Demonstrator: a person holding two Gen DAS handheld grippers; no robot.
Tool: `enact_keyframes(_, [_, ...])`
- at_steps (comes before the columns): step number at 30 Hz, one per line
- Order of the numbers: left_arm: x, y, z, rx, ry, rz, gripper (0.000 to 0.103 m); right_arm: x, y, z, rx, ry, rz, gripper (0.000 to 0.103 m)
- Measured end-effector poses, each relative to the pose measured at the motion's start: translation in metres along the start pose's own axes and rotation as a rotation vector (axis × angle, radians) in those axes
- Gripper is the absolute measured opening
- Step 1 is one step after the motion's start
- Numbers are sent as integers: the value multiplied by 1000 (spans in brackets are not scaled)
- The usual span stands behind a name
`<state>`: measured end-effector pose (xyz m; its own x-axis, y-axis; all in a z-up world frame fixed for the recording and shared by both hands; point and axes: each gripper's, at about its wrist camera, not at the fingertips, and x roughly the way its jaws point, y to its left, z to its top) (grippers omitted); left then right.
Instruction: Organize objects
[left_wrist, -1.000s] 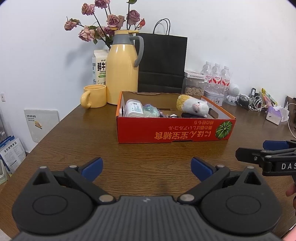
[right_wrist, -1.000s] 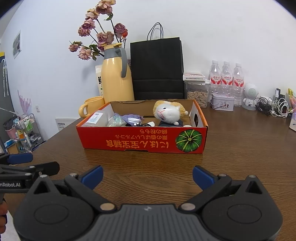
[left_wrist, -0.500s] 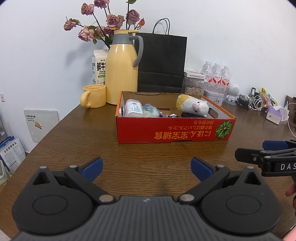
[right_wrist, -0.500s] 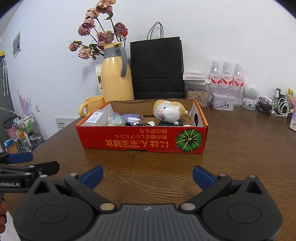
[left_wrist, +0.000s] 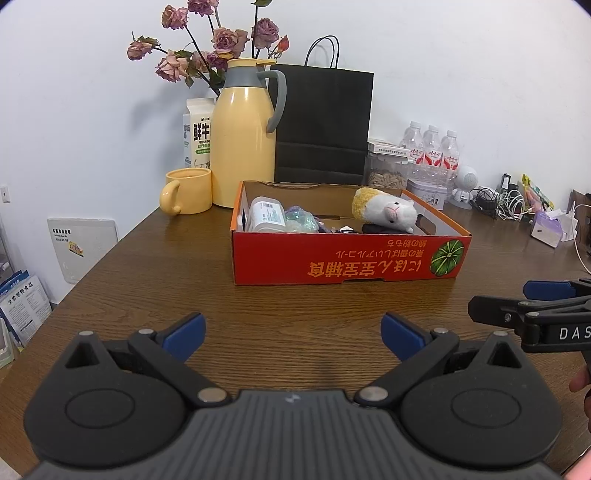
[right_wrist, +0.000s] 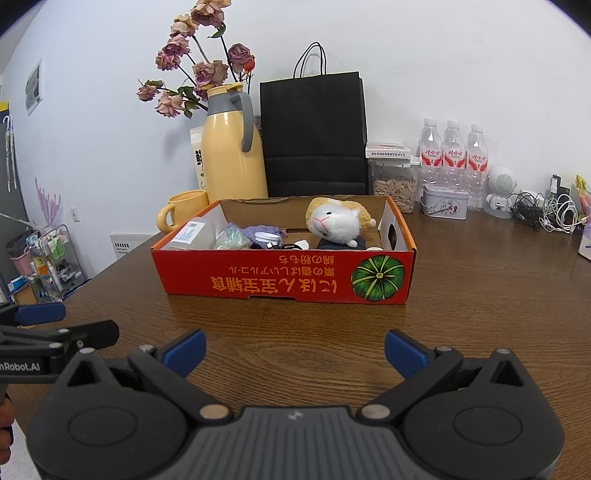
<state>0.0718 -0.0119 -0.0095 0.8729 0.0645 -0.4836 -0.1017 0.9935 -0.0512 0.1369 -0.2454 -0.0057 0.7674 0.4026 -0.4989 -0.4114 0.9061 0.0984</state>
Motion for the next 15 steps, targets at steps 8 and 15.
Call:
enact_keyframes(8, [0, 0, 0, -1, 1, 0, 103, 0, -1, 0, 0, 0, 0, 103])
enact_keyframes(15, [1, 0, -2, -3, 4, 3, 103, 1, -1, -1, 0, 2, -1, 103])
